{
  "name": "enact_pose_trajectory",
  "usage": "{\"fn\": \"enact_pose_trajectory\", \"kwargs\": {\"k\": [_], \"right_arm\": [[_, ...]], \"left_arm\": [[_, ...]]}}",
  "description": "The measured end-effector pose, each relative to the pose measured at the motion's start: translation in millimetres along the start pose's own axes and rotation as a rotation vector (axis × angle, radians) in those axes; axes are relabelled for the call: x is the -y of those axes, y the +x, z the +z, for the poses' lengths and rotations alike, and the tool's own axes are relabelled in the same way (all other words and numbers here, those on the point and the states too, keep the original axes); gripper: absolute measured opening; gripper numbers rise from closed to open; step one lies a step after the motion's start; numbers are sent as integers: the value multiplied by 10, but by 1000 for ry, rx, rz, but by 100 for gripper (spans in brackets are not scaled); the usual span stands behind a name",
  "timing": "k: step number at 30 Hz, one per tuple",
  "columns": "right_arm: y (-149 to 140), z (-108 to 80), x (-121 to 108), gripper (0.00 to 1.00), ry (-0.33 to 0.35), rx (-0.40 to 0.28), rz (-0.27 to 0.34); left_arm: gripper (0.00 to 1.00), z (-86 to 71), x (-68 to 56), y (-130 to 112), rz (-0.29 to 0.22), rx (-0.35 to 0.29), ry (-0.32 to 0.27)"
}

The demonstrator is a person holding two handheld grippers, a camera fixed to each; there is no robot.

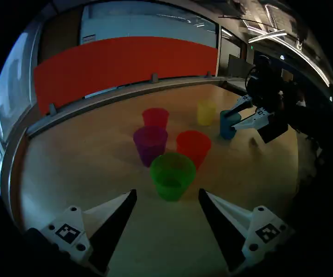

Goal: Pour water

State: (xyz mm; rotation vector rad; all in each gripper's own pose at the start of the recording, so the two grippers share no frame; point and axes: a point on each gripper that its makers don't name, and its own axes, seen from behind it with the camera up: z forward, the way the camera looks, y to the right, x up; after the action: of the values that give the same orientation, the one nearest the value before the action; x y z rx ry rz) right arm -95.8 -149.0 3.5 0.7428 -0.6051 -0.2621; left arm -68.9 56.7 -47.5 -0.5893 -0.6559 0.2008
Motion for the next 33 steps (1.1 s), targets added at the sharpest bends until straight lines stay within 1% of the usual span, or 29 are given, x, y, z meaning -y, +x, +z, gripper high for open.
{"fn": "enact_pose_trajectory", "kwargs": {"k": [10, 12, 14, 18, 27, 33], "right_arm": [[-75, -15, -7, 92, -5, 13, -3], [-96, -21, -6, 95, -7, 20, -5], [-119, -26, -4, 100, -11, 26, -8], [-146, -60, 7, 100, -17, 30, -11], [-181, -288, -29, 100, -56, 13, -13], [-178, -497, -73, 100, -98, -15, -9]], "left_arm": [[100, -38, 0, -3, 0, -6, 4], [100, -40, 1, -3, -1, -7, 5], [100, -46, 4, -4, -3, -10, 6], [100, -55, 21, -8, -9, -16, 11], [100, -139, 100, -1, -37, -48, 45], [100, -210, 192, 48, -46, -84, 89]]}}
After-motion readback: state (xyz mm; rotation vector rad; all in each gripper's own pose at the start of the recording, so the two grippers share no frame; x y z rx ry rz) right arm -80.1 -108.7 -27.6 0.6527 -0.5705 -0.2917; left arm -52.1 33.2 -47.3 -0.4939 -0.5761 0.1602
